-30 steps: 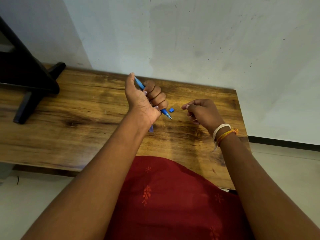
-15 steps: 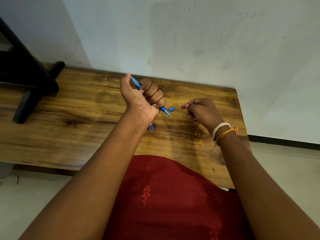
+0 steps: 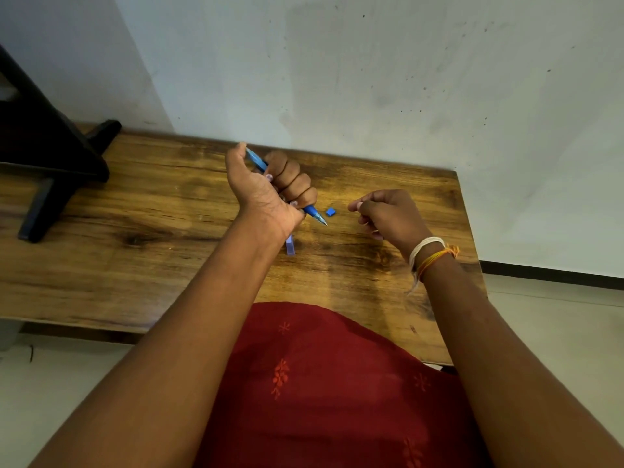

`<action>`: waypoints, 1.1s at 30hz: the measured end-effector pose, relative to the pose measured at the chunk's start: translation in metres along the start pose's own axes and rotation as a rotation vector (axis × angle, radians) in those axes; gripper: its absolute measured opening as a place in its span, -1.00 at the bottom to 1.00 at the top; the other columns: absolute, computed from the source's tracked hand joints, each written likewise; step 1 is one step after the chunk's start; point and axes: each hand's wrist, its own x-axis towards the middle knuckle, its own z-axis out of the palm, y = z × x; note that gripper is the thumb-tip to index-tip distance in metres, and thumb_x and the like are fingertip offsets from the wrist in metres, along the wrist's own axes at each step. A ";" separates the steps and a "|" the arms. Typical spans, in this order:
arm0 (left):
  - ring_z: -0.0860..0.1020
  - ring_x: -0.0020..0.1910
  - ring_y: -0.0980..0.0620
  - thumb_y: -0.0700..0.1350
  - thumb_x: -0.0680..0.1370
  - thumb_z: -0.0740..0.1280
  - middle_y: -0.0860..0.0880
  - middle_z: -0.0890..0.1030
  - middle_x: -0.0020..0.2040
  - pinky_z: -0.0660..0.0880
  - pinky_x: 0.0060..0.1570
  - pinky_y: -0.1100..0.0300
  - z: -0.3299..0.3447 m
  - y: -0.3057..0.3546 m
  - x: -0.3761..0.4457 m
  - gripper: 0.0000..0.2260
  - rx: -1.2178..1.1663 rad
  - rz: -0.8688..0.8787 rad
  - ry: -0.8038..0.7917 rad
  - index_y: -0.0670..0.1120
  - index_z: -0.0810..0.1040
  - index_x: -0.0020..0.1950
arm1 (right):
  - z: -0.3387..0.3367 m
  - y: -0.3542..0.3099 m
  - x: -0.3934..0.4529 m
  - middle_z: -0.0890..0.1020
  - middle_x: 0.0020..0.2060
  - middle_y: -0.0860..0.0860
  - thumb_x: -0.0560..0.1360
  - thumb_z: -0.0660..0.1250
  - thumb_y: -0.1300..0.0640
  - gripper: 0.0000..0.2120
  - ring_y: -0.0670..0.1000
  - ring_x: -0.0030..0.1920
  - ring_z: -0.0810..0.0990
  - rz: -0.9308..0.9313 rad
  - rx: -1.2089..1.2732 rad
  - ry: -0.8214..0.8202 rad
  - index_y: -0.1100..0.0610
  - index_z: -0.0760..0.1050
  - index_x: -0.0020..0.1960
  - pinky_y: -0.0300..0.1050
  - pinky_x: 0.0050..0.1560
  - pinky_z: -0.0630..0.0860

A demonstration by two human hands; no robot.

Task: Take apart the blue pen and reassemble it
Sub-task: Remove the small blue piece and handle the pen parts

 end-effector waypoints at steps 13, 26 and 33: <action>0.02 -0.63 0.08 0.25 0.52 -0.07 0.05 0.09 -0.62 0.00 -0.52 0.33 -0.001 -0.001 0.001 -0.47 0.023 0.004 0.028 -0.02 0.13 -0.56 | 0.000 0.001 -0.001 0.53 -0.44 0.00 0.54 0.23 0.25 -0.78 -0.09 -0.47 0.44 0.003 -0.012 -0.007 0.14 0.61 -0.20 -0.38 -0.57 0.30; 0.04 -0.65 0.08 0.27 0.52 -0.06 0.05 0.10 -0.63 0.01 -0.54 0.34 -0.003 -0.001 0.002 -0.45 -0.002 -0.012 0.020 -0.03 0.15 -0.57 | 0.001 -0.001 -0.001 0.54 -0.41 0.01 0.54 0.22 0.25 -0.79 -0.07 -0.43 0.46 0.011 -0.039 -0.016 0.18 0.62 -0.14 -0.37 -0.56 0.31; 0.02 -0.64 0.07 0.24 0.51 -0.05 0.05 0.08 -0.62 0.02 -0.54 0.34 -0.001 0.002 0.001 -0.49 -0.025 -0.004 0.043 -0.02 0.12 -0.55 | 0.002 -0.001 -0.001 0.53 -0.43 0.03 0.54 0.22 0.27 -0.80 -0.06 -0.46 0.44 0.029 -0.012 -0.015 0.24 0.63 -0.09 -0.38 -0.58 0.30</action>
